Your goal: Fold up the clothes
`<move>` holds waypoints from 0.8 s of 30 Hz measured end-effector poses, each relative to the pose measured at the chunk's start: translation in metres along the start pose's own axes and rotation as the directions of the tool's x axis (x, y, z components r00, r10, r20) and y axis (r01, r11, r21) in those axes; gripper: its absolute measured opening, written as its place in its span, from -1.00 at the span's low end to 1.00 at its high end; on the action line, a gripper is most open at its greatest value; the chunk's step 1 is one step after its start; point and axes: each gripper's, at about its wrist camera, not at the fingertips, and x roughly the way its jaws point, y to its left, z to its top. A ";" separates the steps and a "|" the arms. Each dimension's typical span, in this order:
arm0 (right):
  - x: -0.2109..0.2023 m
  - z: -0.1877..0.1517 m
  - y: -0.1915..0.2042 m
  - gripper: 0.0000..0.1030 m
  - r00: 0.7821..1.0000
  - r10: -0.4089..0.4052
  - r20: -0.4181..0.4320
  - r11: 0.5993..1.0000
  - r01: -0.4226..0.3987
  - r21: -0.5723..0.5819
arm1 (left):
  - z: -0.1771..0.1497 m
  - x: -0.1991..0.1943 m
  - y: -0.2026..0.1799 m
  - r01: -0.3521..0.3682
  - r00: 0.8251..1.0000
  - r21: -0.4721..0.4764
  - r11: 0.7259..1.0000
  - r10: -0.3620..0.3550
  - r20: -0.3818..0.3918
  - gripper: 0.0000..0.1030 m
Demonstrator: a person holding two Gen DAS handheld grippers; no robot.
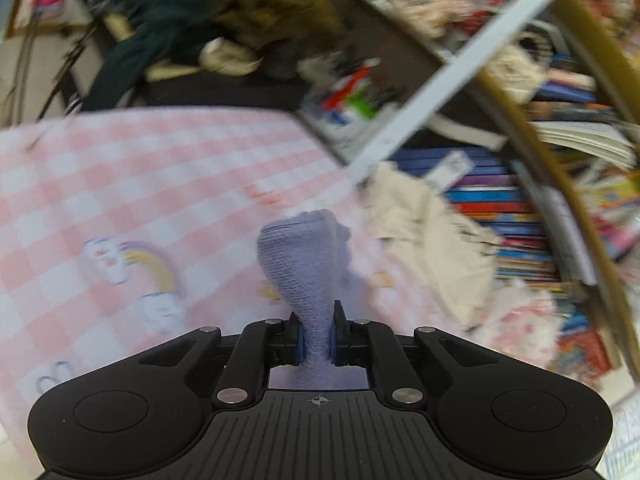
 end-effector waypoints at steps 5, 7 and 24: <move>0.001 0.000 -0.011 -0.75 0.999 0.039 -0.004 0.999 -0.039 0.020 | -0.005 -0.018 -0.066 0.111 0.994 0.156 0.981 -0.114 0.004 -0.82; 0.001 0.000 -0.013 -0.75 0.999 0.051 -0.005 0.998 -0.051 0.022 | -0.015 -0.024 -0.094 0.155 0.988 0.225 0.962 -0.154 -0.021 -0.82; 0.000 -0.002 -0.058 -0.69 0.967 0.252 -0.039 0.938 -0.233 0.258 | -0.220 0.015 -0.203 0.261 0.917 0.882 0.393 0.185 -0.354 0.23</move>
